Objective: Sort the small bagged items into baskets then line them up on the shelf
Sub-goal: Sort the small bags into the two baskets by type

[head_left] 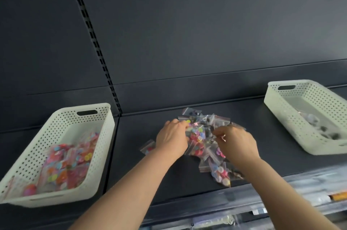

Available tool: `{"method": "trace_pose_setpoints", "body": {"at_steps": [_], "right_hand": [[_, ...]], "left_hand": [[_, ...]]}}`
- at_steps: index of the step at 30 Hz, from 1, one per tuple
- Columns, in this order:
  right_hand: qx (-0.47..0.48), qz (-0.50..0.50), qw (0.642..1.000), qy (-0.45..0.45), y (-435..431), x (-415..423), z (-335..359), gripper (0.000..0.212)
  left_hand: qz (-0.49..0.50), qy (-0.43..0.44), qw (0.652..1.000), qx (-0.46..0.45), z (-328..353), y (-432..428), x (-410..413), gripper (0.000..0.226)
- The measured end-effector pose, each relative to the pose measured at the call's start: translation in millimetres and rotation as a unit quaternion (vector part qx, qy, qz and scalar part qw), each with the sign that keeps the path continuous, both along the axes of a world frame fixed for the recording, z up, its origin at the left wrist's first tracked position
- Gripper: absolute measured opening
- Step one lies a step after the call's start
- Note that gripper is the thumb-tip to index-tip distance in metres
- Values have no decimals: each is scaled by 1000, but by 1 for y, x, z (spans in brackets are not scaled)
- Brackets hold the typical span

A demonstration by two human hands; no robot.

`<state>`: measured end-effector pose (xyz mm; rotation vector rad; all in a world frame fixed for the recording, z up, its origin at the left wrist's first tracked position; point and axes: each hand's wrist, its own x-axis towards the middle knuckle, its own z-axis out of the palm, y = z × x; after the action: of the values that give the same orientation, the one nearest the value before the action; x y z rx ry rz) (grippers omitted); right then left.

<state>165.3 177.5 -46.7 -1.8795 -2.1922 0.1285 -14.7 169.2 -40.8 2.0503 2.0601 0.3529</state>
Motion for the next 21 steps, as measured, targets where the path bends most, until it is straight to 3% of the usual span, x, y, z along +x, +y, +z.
{"method": "trace_pose_setpoints", "body": {"at_steps": [3,9,15,19,21], "right_hand": [[-2,-6,1000,13,5,12,-2,29],[9,-11,1000,27,13,20,-2,31],[21,-62,997,50,23,28,-6,34],[-45,-67,995,58,36,26,-6,58],[-39,-62,996,58,44,24,-8,40]], "left_hand": [[2,21,999,-26,-6,6,7,48],[46,7,999,2,-1,6,7,11],[84,-51,993,60,12,10,9,12],[71,-61,995,37,12,11,20,12],[61,-62,996,34,12,12,27,12]]}}
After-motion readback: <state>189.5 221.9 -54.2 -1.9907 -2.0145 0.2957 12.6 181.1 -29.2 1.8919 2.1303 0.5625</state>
